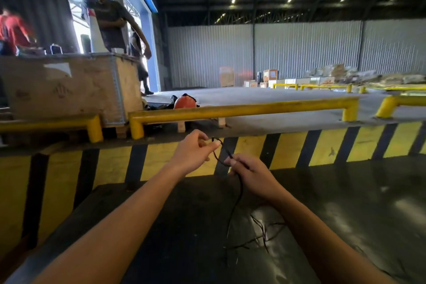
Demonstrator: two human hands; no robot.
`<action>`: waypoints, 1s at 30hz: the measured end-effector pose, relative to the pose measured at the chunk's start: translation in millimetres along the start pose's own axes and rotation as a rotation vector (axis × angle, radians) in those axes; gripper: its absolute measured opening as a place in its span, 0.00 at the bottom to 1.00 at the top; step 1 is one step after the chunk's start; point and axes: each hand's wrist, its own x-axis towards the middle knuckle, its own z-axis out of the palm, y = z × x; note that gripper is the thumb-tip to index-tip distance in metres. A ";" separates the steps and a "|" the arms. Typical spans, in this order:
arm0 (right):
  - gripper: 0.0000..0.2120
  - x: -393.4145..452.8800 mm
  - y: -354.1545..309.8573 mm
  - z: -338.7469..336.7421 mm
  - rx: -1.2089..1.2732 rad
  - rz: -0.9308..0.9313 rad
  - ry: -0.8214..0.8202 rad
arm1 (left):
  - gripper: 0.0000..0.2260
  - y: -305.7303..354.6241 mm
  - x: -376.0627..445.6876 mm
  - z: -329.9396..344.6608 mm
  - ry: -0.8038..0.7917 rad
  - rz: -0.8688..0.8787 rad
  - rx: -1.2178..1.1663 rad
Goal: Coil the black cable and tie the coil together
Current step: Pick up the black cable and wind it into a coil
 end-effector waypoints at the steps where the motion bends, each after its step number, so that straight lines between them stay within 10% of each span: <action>1: 0.09 1.2 -1.3 -9.7 -0.002 -0.032 -0.013 | 0.21 0.9 1.4 1.8 0.006 0.028 0.030; 6: 0.11 15.0 -14.8 -46.7 0.167 -0.045 -0.149 | 0.33 10.6 13.2 -3.0 -0.221 0.115 -0.035; 14: 0.12 27.3 -4.6 -64.0 0.662 -0.005 -0.170 | 0.11 18.4 30.6 10.2 -0.130 -0.090 -0.466; 22: 0.13 17.2 56.5 -51.9 0.346 0.277 0.209 | 0.17 18.2 15.2 34.1 -0.238 -0.198 -1.170; 30: 0.14 -27.4 68.4 8.2 0.044 0.169 -0.292 | 0.16 42.9 30.0 48.1 -0.076 -0.038 -1.271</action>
